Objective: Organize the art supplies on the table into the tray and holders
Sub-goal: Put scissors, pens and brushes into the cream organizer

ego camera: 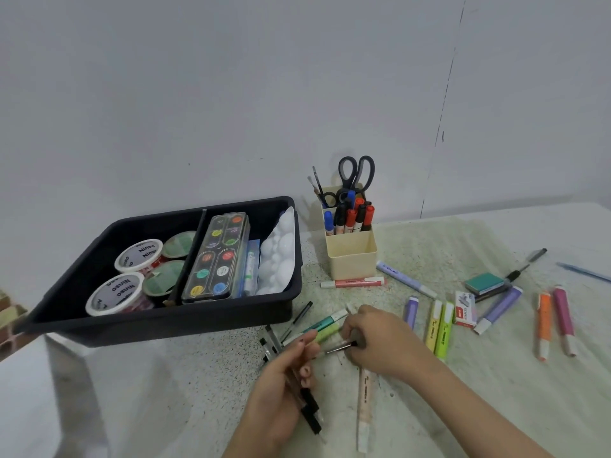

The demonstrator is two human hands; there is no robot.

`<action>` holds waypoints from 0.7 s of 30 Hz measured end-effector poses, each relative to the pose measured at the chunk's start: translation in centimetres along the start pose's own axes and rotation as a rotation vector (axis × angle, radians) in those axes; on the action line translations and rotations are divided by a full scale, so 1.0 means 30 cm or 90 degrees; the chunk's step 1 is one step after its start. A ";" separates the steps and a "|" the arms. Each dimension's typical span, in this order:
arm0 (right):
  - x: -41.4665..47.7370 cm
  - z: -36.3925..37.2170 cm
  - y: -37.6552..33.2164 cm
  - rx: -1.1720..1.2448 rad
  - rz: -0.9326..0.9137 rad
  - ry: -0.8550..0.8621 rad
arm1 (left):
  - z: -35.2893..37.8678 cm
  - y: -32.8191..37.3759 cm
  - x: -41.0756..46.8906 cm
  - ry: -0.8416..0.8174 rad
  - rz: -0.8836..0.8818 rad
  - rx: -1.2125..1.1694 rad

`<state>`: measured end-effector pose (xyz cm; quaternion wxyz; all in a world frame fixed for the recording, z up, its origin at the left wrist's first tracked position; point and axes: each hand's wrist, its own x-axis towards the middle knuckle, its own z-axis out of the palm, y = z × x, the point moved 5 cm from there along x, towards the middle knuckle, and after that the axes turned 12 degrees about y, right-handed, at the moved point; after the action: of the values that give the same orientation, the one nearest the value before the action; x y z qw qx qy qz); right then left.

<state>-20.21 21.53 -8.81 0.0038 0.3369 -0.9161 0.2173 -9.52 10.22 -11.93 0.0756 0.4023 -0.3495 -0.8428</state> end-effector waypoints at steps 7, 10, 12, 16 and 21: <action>-0.001 -0.039 -0.003 0.235 0.001 -0.010 | -0.101 0.078 -0.013 0.032 0.092 -0.075; -0.001 -0.085 -0.061 0.492 0.037 -0.017 | -0.133 0.108 -0.008 0.059 0.142 -0.087; 0.003 -0.097 -0.117 0.575 0.031 -0.034 | -0.137 0.114 -0.017 0.036 0.139 -0.052; 0.021 -0.056 -0.217 0.557 0.038 -0.023 | -0.115 0.074 -0.058 -0.083 0.033 0.069; 0.062 0.047 -0.214 0.315 0.101 0.050 | -0.151 0.051 -0.066 -0.070 0.003 0.079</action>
<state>-17.48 15.47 -7.25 -0.0599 0.2459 -0.8578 0.4475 -5.14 7.50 -11.65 0.0333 0.3586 -0.4059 -0.8400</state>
